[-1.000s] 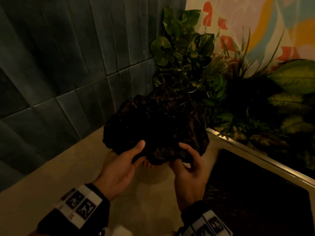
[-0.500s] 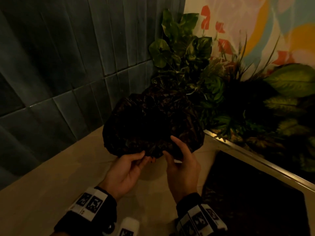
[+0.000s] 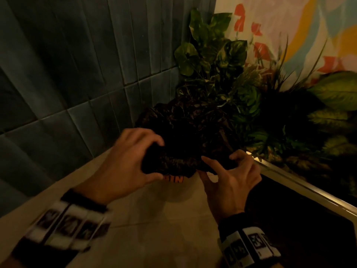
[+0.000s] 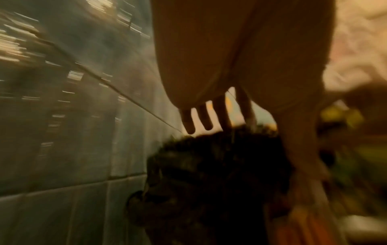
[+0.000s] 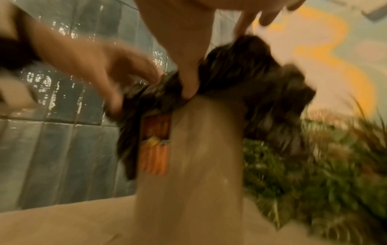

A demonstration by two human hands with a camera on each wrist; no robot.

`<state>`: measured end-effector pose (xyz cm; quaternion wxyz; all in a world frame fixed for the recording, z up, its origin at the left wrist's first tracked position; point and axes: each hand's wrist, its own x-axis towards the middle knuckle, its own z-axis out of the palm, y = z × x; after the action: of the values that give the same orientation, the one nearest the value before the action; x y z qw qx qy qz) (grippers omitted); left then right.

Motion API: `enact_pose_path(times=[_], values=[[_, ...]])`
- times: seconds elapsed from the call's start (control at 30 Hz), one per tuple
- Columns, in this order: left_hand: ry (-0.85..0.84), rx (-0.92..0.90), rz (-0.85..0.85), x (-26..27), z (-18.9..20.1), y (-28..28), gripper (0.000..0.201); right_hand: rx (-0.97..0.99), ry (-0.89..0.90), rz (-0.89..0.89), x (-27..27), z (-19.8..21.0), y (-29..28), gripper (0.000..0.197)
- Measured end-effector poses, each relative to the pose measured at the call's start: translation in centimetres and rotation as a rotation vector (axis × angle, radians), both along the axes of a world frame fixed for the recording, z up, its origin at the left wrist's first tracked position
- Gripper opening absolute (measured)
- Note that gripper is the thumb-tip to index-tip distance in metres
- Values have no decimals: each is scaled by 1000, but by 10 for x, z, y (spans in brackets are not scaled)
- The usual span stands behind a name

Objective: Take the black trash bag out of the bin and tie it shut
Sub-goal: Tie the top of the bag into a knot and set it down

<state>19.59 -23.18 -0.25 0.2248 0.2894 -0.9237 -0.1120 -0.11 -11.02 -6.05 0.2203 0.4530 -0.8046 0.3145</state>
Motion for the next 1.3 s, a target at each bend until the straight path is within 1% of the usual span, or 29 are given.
enact_pose_path(times=[0.03,0.07,0.1,0.17,0.2,0.27,0.3,0.37,0.4,0.43,0.53,0.6,0.67,0.73,0.8,0.83,0.87,0.9,0.93,1.0,1.03,1.1,1.13,1.17,1.23,1.27,1.3], values=[[-133,-41,-95,-10,-3,-9,70,15,26,24,-3,4,-1,38],[-245,-37,-164,-20,-7,-18,71,29,47,58,-8,9,-2,35],[-312,-1,-212,-28,-10,-25,68,39,62,110,-13,13,-4,32],[-360,91,-252,-37,-18,-38,54,70,81,271,-23,18,-9,27],[-376,95,-250,-39,-22,-43,46,101,83,361,-27,19,-12,25],[-415,21,-229,-41,-29,-52,34,192,50,518,-34,21,-18,23],[-425,-17,-226,-41,-32,-56,27,258,0,576,-37,24,-21,23],[-419,-47,-248,-39,-37,-63,13,427,-81,630,-42,32,-25,31],[-413,-54,-269,-38,-38,-65,6,488,-74,634,-43,34,-26,34],[-395,-62,-297,-35,-38,-66,4,510,-51,642,-43,34,-27,37],[-322,-42,-398,-25,-38,-71,7,499,-25,672,-43,33,-30,41],[-302,-46,-462,-18,-34,-73,15,473,-48,680,-38,32,-30,42],[-291,-89,-482,-14,-30,-78,25,422,-124,697,-22,32,-29,37],[-298,-159,-445,-12,-26,-81,30,339,-164,715,3,29,-27,28],[-327,-337,-352,-15,-23,-73,29,255,-186,654,28,25,-29,31],[-338,-407,-308,-18,-24,-66,34,231,-206,600,38,21,-31,34],[-341,-422,-301,-19,-26,-58,42,205,-224,557,48,17,-32,35],[-316,-398,-330,-18,-29,-48,45,183,-251,540,56,12,-34,36],[-280,-342,-385,-16,-32,-41,41,175,-292,536,64,9,-34,35],[-238,-215,-470,-9,-32,-38,24,207,-366,550,78,10,-32,32],[-233,-172,-484,-5,-30,-43,21,230,-383,587,82,14,-31,27],[-257,-103,-486,-1,-26,-59,23,282,-366,673,84,26,-31,19],[-286,-108,-480,0,-24,-68,24,317,-315,675,82,33,-29,21],[-307,-154,-466,1,-22,-76,23,340,-253,643,77,38,-28,24],[-356,-308,-384,4,-18,-88,13,335,-161,531,61,38,-26,21],[-377,-368,-310,6,-17,-91,18,322,-164,486,53,35,-24,19],[-381,-378,-234,8,-19,-89,29,307,-194,464,47,32,-23,19]])
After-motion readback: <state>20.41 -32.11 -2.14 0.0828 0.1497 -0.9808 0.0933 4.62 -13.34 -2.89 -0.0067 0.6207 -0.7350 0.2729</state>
